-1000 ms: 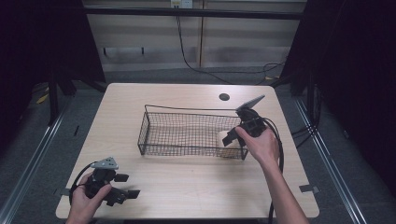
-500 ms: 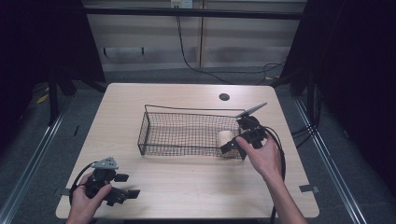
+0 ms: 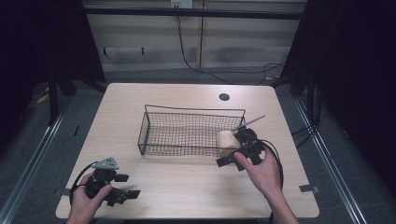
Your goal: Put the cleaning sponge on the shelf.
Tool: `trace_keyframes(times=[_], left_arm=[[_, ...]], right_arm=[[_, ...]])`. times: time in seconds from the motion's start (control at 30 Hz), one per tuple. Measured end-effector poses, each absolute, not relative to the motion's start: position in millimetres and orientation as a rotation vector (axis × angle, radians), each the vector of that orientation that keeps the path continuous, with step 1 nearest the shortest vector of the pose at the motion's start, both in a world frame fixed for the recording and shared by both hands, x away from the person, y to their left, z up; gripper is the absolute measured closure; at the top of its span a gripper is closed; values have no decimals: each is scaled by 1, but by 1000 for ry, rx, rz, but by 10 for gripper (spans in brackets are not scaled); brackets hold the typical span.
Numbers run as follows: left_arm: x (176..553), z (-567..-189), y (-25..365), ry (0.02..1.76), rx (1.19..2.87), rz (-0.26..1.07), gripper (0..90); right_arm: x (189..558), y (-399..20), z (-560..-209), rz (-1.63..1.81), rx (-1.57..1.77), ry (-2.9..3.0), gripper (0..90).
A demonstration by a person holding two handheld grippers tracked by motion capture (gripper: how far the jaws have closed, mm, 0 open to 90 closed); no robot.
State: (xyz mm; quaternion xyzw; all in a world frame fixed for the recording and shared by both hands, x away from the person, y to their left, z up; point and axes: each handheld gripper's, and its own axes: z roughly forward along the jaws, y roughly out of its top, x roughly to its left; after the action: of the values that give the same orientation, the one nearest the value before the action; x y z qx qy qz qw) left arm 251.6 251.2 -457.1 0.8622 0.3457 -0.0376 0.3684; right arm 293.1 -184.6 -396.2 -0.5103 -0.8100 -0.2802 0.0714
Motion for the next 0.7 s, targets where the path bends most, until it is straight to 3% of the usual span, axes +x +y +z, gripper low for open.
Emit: trace_keyframes(times=[0.7], left_arm=[[254,-460,251,904,2223,-97,169]], right_arm=[[261,-194,-437,-889,-1599,-2519,214]])
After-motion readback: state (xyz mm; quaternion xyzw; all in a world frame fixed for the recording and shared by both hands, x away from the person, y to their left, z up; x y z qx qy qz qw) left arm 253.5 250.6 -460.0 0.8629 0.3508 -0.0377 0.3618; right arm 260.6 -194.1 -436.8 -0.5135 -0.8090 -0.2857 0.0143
